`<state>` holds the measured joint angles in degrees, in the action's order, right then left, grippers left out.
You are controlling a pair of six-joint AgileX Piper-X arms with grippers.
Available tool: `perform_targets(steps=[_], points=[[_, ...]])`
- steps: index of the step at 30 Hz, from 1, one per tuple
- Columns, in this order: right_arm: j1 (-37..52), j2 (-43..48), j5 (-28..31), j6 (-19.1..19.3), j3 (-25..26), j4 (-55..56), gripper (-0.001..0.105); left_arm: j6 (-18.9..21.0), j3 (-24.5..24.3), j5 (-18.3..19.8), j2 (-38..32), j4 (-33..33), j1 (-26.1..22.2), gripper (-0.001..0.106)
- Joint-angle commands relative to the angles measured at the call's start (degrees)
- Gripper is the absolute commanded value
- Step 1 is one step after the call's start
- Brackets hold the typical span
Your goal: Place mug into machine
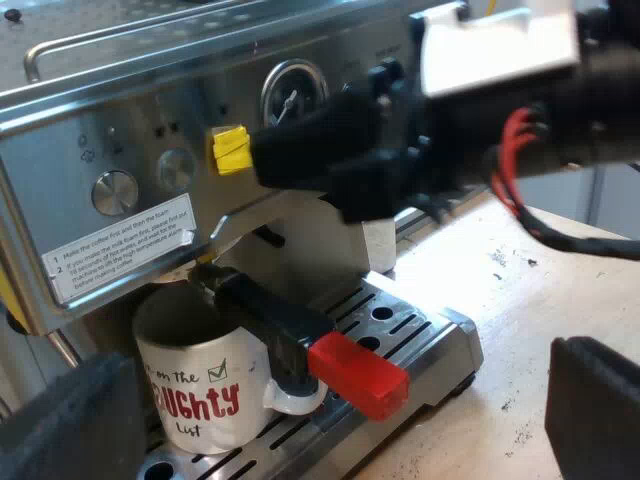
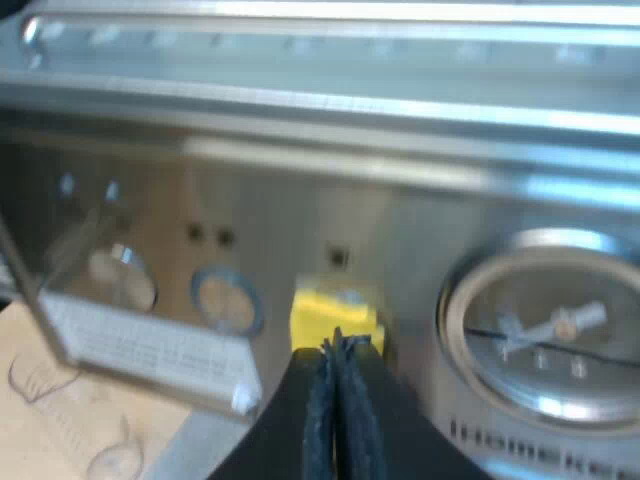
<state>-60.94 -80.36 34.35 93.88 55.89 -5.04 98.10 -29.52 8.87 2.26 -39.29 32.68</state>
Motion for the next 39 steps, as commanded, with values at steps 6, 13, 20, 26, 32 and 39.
perform_targets(steps=[6, 13, 20, 26, 32, 39], points=[[2.95, -3.69, -0.3, 0.64, 3.7, -0.75, 0.0, 0.56, -0.33, 0.33, -0.15, 0.5, 0.25, 0.082], [4.79, -5.44, 6.05, 0.64, 4.22, -0.29, 0.0, 0.56, -0.33, 0.33, -0.15, 0.48, 0.25, 0.082], [2.79, -2.51, 5.08, 0.64, 4.22, 2.2, 0.006, 0.56, -0.33, 0.33, -0.15, 0.48, 0.25, 0.082], [-0.28, 2.83, -1.89, -0.05, 4.22, 7.49, 0.054, 0.56, -0.33, 0.33, -0.15, 0.59, 0.25, 0.082], [-2.02, 9.26, -2.2, -0.22, 4.22, 16.3, 0.066, 1.29, -0.33, 0.33, -0.02, 0.76, 0.25, 0.082], [-1.87, 18.21, -2.23, -0.22, 4.22, 28.8, 0.066, 10.51, -0.8, 0.33, 2.78, 3.71, 0.25, 0.082]])
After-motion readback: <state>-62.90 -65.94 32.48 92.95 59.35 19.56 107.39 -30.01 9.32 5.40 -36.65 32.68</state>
